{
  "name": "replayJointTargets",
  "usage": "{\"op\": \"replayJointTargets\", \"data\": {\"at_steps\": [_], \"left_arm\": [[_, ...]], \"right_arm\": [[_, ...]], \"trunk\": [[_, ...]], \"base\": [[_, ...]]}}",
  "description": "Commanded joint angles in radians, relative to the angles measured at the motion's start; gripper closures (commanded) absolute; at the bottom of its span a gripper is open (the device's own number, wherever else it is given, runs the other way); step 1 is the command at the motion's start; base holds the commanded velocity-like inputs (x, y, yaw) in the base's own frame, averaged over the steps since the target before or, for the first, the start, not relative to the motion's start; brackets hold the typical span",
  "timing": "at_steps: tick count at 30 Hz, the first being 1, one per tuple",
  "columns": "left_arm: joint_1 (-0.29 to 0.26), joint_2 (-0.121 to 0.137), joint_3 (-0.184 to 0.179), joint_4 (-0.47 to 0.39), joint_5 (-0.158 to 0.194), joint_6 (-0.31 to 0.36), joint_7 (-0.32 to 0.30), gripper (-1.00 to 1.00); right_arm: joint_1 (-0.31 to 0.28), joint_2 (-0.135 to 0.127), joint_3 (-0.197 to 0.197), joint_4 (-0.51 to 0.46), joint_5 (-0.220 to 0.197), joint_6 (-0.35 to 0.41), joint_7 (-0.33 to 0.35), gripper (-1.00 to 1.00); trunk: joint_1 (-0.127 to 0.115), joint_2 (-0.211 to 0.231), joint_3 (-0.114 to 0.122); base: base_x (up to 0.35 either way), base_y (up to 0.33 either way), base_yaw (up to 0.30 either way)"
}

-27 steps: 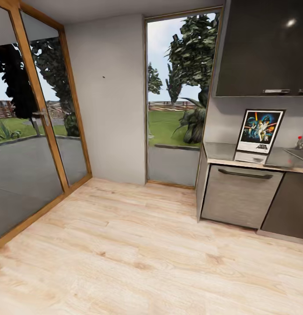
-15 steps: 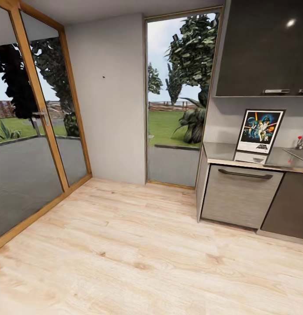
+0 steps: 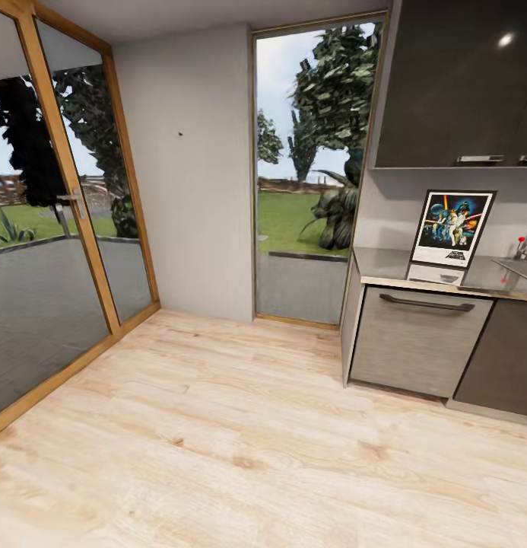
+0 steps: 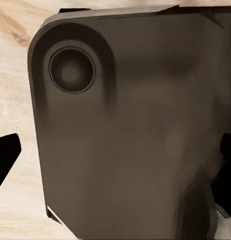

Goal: Pick up the poster from the kitchen countertop and hang it on one of the wall nails in the kitchen.

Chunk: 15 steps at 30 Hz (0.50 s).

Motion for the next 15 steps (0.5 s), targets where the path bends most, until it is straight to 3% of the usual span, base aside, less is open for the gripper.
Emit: {"op": "replayJointTargets", "data": {"at_steps": [1, 4, 5, 9, 13, 15], "left_arm": [[0.001, -0.003, 0.002, -0.007, 0.0, -0.006, 0.0, -1.0], [0.001, -0.004, 0.003, -0.024, 0.0, -0.01, -0.001, -1.0], [0.001, -0.004, 0.003, -0.526, 0.0, -0.011, -0.001, -1.0], [0.001, -0.005, 0.007, -0.645, 0.0, -0.011, -0.002, -1.0], [0.001, -0.003, 0.012, -0.671, 0.0, -0.012, -0.002, -1.0], [0.001, 0.005, 0.014, -0.657, 0.001, -0.012, -0.002, -1.0]], "right_arm": [[-0.006, -0.006, -0.001, -0.005, 0.0, -0.008, -0.002, -1.0], [-0.024, -0.023, -0.001, -0.022, 0.0, -0.025, -0.003, -1.0], [-0.115, -0.029, -0.002, -0.416, 0.0, -0.111, -0.004, -1.0], [-0.121, -0.042, -0.003, -0.495, 0.0, -0.119, -0.004, -1.0], [-0.121, -0.047, -0.001, -0.506, 0.0, -0.123, -0.004, -1.0], [-0.116, -0.048, 0.001, -0.5, 0.001, -0.164, -0.004, -1.0]], "trunk": [[0.0, 0.0, -0.001], [0.0, 0.0, -0.001], [0.0, 0.0, -0.001], [0.0, 0.0, -0.001], [0.0, 0.0, -0.001], [0.0, 0.0, -0.001]], "base": [[0.0, 0.0, 0.0], [0.0, 0.0, 0.0], [0.0, 0.0, 0.0], [0.0, 0.0, 0.0], [0.0, 0.0, 0.0], [0.0, 0.0, 0.0]]}}
